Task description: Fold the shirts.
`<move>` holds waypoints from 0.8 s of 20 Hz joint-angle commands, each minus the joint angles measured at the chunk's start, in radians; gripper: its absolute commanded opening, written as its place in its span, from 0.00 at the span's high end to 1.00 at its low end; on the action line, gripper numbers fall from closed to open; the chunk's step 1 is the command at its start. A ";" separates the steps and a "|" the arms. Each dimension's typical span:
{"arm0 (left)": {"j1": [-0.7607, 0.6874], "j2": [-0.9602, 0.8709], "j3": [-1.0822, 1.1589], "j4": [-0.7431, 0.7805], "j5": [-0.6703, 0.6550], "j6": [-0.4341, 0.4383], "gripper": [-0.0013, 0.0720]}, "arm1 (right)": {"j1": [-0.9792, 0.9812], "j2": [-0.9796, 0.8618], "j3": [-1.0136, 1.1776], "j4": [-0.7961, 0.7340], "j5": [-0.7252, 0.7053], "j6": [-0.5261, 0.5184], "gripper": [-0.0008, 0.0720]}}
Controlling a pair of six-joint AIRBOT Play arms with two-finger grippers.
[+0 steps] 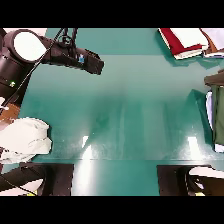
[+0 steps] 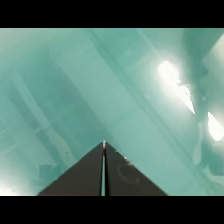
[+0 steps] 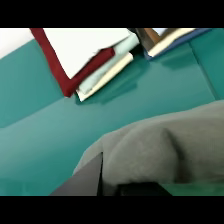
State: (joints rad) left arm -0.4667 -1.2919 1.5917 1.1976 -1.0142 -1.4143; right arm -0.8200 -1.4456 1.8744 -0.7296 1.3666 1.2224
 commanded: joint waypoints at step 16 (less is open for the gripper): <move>0.000 0.000 0.000 0.003 -0.037 0.008 0.94 | -0.201 0.404 -0.612 -0.591 0.092 0.105 0.28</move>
State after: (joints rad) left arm -0.4667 -1.2919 1.5917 1.2003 -1.0546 -1.4059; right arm -1.0595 -1.0588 1.3014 -1.3018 1.4628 1.3113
